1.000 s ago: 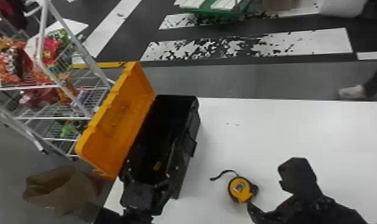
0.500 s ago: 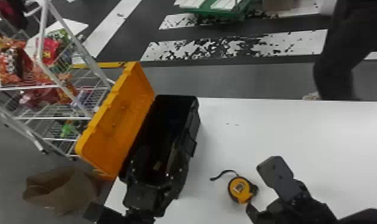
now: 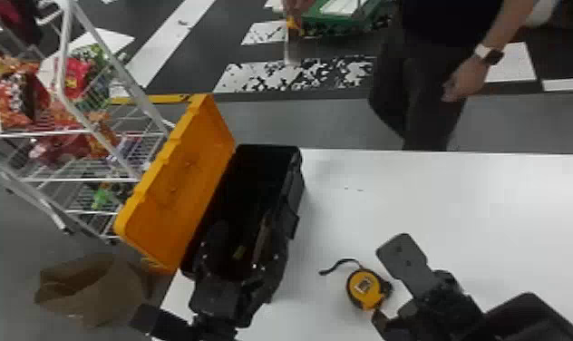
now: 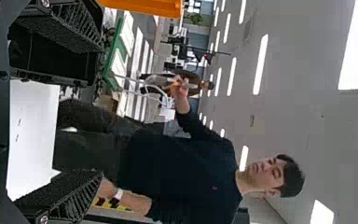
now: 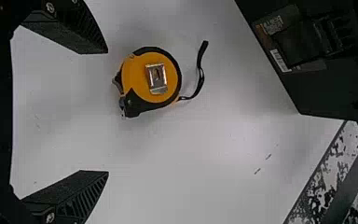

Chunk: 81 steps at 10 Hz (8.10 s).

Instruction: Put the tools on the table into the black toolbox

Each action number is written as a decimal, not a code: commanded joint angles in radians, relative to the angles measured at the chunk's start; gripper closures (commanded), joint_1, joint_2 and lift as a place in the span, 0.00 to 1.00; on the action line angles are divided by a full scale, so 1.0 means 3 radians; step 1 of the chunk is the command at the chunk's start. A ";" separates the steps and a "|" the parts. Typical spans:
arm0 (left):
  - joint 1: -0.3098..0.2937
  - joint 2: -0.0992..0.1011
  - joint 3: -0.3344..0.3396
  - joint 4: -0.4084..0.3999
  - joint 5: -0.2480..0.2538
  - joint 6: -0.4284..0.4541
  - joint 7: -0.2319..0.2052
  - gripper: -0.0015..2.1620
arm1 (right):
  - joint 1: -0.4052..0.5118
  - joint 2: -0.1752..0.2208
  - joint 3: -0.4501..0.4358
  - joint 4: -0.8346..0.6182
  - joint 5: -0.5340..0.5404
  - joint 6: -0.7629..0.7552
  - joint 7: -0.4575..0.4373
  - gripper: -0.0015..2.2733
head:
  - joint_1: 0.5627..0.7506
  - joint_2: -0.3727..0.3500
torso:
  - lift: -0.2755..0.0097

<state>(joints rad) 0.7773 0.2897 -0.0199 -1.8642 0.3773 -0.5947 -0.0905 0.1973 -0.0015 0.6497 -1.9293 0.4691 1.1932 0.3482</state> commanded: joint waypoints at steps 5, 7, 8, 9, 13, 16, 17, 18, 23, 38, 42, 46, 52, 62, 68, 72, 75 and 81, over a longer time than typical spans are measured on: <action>-0.0070 0.0006 -0.0026 0.0052 0.0015 0.0017 0.0000 0.03 | -0.0335 0.0008 0.0105 0.0356 -0.0362 -0.0032 -0.0061 0.04 | 0.70 1.00 | 0.83; -0.0091 0.0016 -0.0031 0.0078 0.0021 0.0017 0.0005 0.03 | -0.0422 0.0008 0.0140 0.0505 -0.0428 -0.0083 -0.0061 0.04 | 0.70 1.00 | 0.83; -0.0096 0.0016 -0.0036 0.0083 0.0021 0.0017 0.0010 0.03 | -0.0453 0.0008 0.0140 0.0581 -0.0428 -0.0124 -0.0066 0.04 | 0.70 1.00 | 0.83; -0.0106 0.0021 -0.0041 0.0088 0.0021 0.0017 0.0010 0.03 | -0.0489 0.0008 0.0146 0.0648 -0.0433 -0.0165 -0.0066 0.04 | 0.70 1.00 | 0.83; -0.0157 0.0026 -0.0051 0.0109 0.0026 0.0058 0.0025 0.03 | -0.0642 0.0008 0.0186 0.0858 -0.0556 -0.0216 -0.0061 0.04 | 0.70 1.00 | 0.83; -0.0188 0.0026 -0.0056 0.0139 0.0036 0.0078 0.0031 0.03 | -0.0719 0.0008 0.0243 0.0955 -0.0781 -0.0298 -0.0031 0.04 | 0.70 1.00 | 0.83; -0.0193 0.0026 -0.0056 0.0139 0.0036 0.0078 0.0031 0.03 | -0.0734 0.0008 0.0263 0.0955 -0.0843 -0.0298 -0.0031 0.04 | 0.70 1.00 | 0.83; -0.0193 0.0031 -0.0056 0.0144 0.0036 0.0078 0.0031 0.03 | -0.0765 0.0008 0.0263 0.0960 -0.0894 -0.0298 -0.0036 0.04 | 0.70 1.00 | 0.83; -0.0203 0.0057 -0.0077 0.0144 0.0041 0.0078 0.0041 0.03 | -0.0883 0.0008 0.0294 0.1129 -0.0904 -0.0318 -0.0077 0.04 | 0.70 1.00 | 0.83; -0.0254 0.0093 -0.0072 0.0180 0.0067 0.0088 -0.0005 0.03 | -0.0801 0.0008 0.0319 0.1042 -0.0817 -0.0687 0.0000 0.99 | 0.70 1.00 | 0.83; -0.0351 0.0134 0.0143 -0.0004 0.0051 0.0569 -0.0460 0.03 | -0.0458 0.0008 0.0386 0.0479 -0.0367 -0.0993 0.0184 0.99 | 0.70 1.00 | 0.83; -0.0500 0.0139 0.0629 -0.0331 0.0061 0.1653 -0.1084 0.03 | -0.0187 0.0005 0.0381 -0.0124 -0.0060 -0.1024 0.0184 0.99 | 0.70 1.00 | 0.83; -0.1026 0.0185 0.1483 -0.0612 0.0348 0.3954 -0.2281 0.03 | 0.0161 -0.0409 0.0427 -0.0615 0.0446 -0.1505 0.0266 0.99 | 0.70 1.00 | 0.83; -0.1405 0.0420 0.1299 -0.0648 0.0363 0.5334 -0.3119 0.03 | 0.0181 -0.0639 0.0406 -0.0641 0.0630 -0.2077 0.0348 0.99 | 0.70 1.00 | 0.83; -0.1482 0.0364 0.1028 -0.0776 0.0307 0.5488 -0.3124 0.03 | 0.0130 -0.0629 0.0427 -0.0605 0.0610 -0.2088 0.0384 0.99 | 0.70 1.00 | 0.83; -0.1487 0.0338 0.1023 -0.0858 0.0399 0.5651 -0.3114 0.03 | 0.0094 -0.0603 0.0468 -0.0569 0.0605 -0.2098 0.0389 0.99 | 0.70 1.00 | 0.83; -0.1497 0.0308 0.0992 -0.0878 0.0465 0.5784 -0.3099 0.04 | 0.0074 -0.0583 0.0498 -0.0543 0.0610 -0.2088 0.0384 0.99 | 0.70 1.00 | 0.83; -0.1538 0.0277 0.0905 -0.0950 0.0527 0.5866 -0.3099 0.19 | 0.0002 -0.0562 0.0560 -0.0482 0.0605 -0.2077 0.0384 0.99 | 0.70 1.00 | 0.83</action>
<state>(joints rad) 0.3197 0.3718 0.2574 -2.1480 0.5391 1.1649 -1.0028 0.1981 -0.1707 0.8161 -2.0740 0.6506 0.5699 0.4629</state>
